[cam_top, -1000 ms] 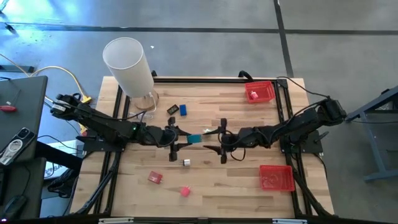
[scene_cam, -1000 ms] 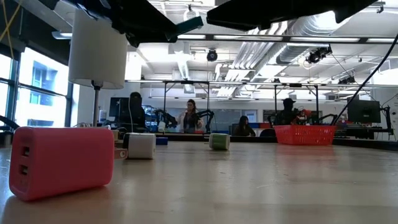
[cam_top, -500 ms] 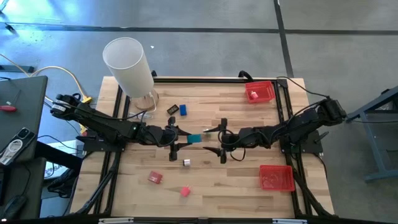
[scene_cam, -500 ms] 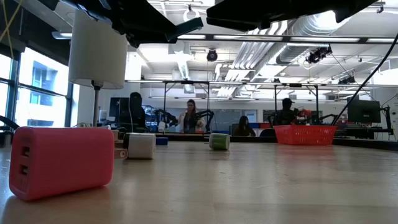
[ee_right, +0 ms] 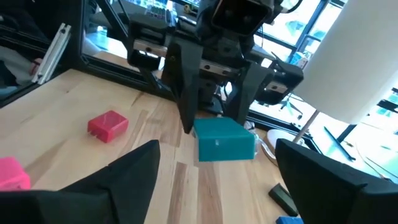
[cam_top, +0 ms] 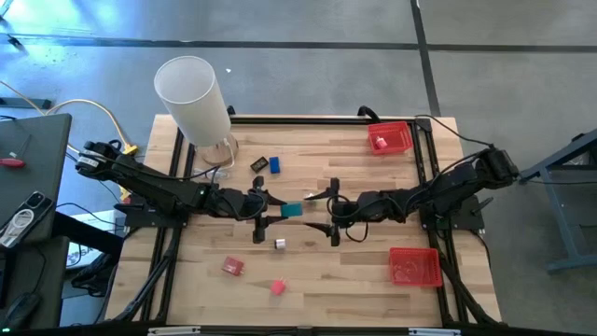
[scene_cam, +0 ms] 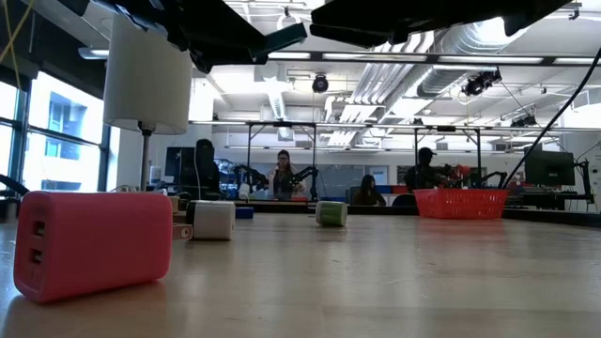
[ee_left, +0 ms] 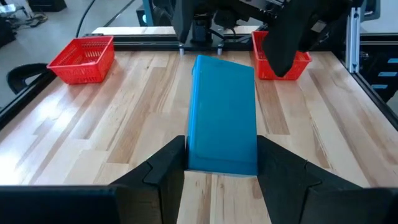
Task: Pick & Place Office items
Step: Put the light blue digital clock into the bottom red basket
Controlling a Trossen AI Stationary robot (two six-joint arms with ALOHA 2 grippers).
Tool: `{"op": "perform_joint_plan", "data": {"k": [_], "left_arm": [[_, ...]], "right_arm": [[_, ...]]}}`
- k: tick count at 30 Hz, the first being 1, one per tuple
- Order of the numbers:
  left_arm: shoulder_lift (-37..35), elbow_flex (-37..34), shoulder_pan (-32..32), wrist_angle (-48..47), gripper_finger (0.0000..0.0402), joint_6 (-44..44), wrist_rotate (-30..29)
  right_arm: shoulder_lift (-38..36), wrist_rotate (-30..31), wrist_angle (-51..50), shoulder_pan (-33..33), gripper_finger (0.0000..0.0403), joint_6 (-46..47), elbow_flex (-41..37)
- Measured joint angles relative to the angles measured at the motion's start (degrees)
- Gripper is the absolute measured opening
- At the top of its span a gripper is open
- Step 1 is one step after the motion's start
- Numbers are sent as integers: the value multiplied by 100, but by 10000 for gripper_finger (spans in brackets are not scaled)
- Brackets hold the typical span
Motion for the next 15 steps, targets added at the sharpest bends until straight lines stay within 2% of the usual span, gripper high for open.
{"op": "perform_joint_plan", "data": {"k": [11,15], "left_arm": [[427,-7,222,277,163,-134,109],[445,-7,331,409,163,-136,470]], "right_arm": [[0,-13,-60,-2,306,-7,0],[0,-208,-86,-79,306,157,0]]}}
